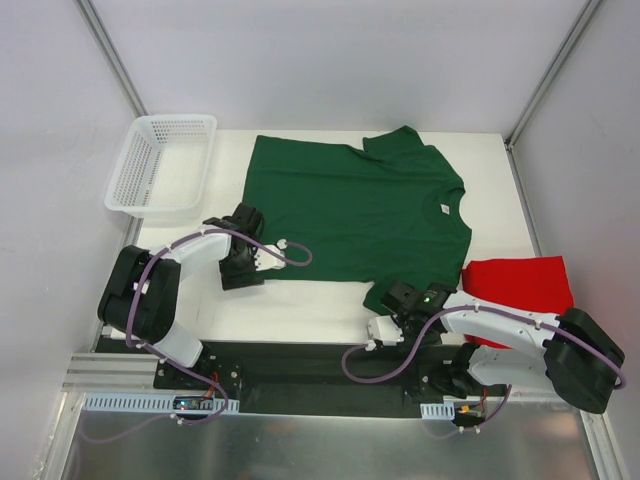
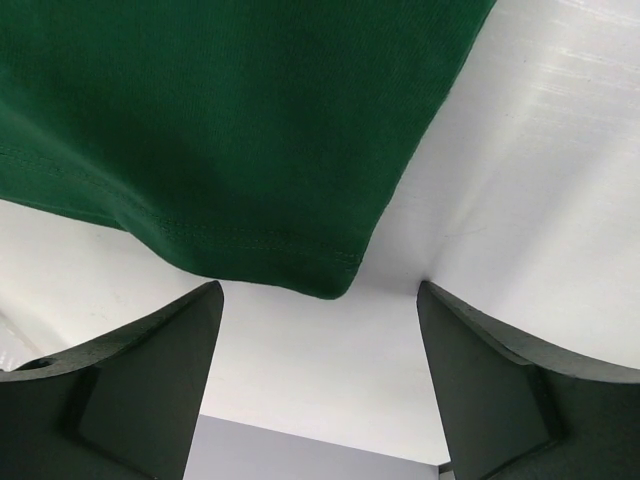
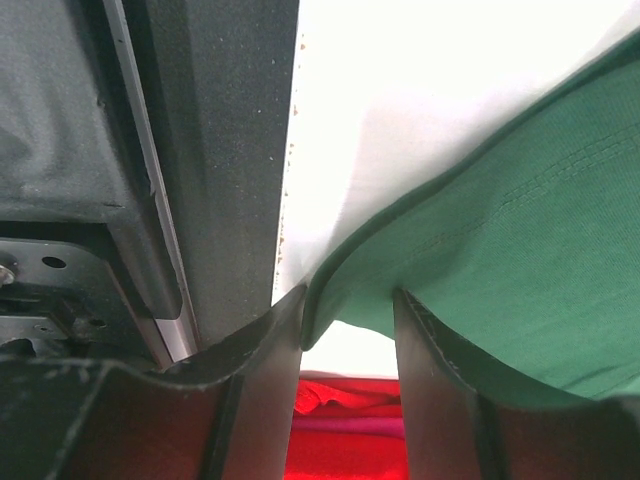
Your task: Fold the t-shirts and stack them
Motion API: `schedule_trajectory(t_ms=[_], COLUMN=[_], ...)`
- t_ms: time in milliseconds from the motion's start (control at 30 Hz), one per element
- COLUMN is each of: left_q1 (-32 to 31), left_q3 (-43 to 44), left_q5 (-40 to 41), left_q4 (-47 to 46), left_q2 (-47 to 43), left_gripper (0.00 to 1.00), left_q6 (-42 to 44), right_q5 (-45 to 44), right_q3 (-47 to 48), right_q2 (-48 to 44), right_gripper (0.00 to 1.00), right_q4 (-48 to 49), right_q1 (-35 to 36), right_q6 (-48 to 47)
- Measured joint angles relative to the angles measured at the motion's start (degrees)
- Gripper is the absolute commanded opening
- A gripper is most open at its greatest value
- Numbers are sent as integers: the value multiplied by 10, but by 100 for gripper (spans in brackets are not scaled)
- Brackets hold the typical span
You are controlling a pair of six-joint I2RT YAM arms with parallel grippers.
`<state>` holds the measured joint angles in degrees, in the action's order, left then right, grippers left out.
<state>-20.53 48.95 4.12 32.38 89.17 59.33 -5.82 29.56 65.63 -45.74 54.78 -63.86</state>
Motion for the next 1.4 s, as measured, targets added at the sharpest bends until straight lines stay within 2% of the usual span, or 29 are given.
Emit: schedule_trajectory(t_ms=[467, 767, 867, 1033, 1133, 1167, 1300, 1400], left_q1=[-28, -31, -31, -31, -31, -31, -31, -31], left_q3=[8, 14, 14, 14, 14, 13, 13, 13], left_q5=[7, 10, 11, 11, 12, 13, 23, 24], left_q4=[-22, -32, -31, -27, -26, -26, -33, -35], left_q2=[-2, 14, 14, 16, 16, 16, 17, 18], left_gripper=[78, 73, 66, 65, 45, 33, 22, 20], left_q6=[-3, -7, -11, -16, -21, -22, -29, -31], right_q5=[1, 1, 1, 1, 2, 2, 2, 2], right_q3=[0, 0, 0, 0, 0, 0, 0, 0], right_q2=[0, 0, 0, 0, 0, 0, 0, 0], right_gripper=[43, 43, 43, 44, 43, 43, 43, 41], right_q4=[-1, -1, -1, -1, -2, -2, -2, -2], right_q1=[0, 0, 0, -1, -1, -1, -2, -2], right_q6=[0, 2, 2, 2, 2, 2, 2, 2])
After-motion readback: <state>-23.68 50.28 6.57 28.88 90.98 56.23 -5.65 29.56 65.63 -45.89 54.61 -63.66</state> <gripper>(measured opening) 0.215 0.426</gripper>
